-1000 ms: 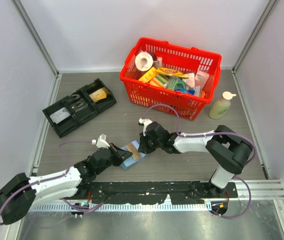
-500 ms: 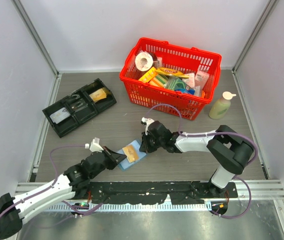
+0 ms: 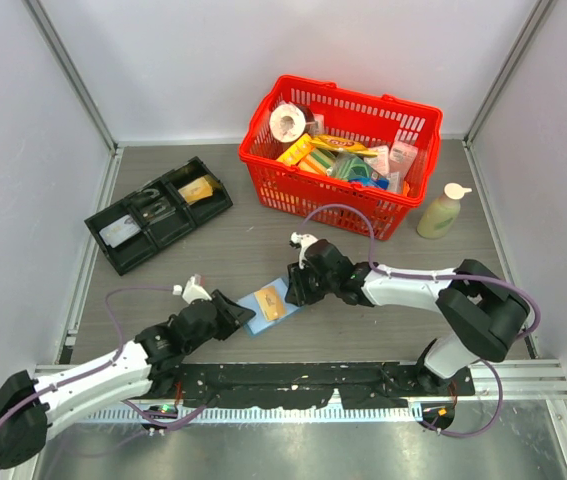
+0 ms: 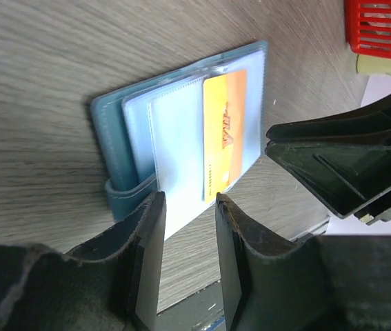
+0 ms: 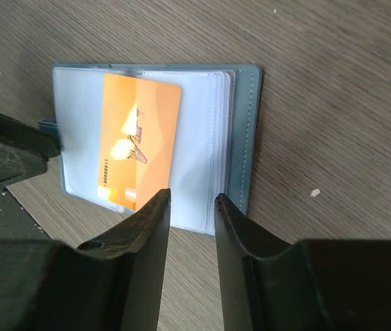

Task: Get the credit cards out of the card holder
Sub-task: Remove the credit card from the card holder.

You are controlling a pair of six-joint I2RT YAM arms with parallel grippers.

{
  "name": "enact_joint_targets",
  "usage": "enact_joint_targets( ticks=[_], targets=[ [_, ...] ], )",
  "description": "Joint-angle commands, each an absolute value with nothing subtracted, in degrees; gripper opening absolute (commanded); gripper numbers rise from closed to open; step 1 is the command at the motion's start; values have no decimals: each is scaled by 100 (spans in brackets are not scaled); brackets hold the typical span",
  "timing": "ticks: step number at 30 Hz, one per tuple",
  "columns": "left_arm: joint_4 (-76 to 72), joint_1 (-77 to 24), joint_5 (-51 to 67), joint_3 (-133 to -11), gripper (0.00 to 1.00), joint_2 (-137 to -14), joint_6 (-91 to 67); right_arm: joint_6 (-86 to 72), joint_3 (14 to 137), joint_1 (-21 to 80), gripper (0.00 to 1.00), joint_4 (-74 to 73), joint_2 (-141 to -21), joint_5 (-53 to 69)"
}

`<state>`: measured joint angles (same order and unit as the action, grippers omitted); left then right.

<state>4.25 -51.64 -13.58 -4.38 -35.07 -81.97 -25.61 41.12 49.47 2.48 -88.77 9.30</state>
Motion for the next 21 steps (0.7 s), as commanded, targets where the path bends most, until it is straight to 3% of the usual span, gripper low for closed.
enact_joint_targets(
  ticks=[1, 9, 17, 21],
  targets=[
    [-351, -5159, -1398, -1001, 38, -4077, -7814, -2400, 4122, 4931, 36, 351, -8473, 993],
    [-501, -5159, -1327, -1433, 36, -4737, -7550, -2232, 4306, 4931, 31, 562, -8551, 1256],
    [-281, -5159, -1424, -1406, 35, -4518, -7532, -2584, 3974, 4712, 25, 1221, -9324, 1704],
    [-447, -5150, -1459, -1415, 40, -4561, -7532, -3031, 3552, 4483, 24, 1678, -9474, 2064]
  ],
)
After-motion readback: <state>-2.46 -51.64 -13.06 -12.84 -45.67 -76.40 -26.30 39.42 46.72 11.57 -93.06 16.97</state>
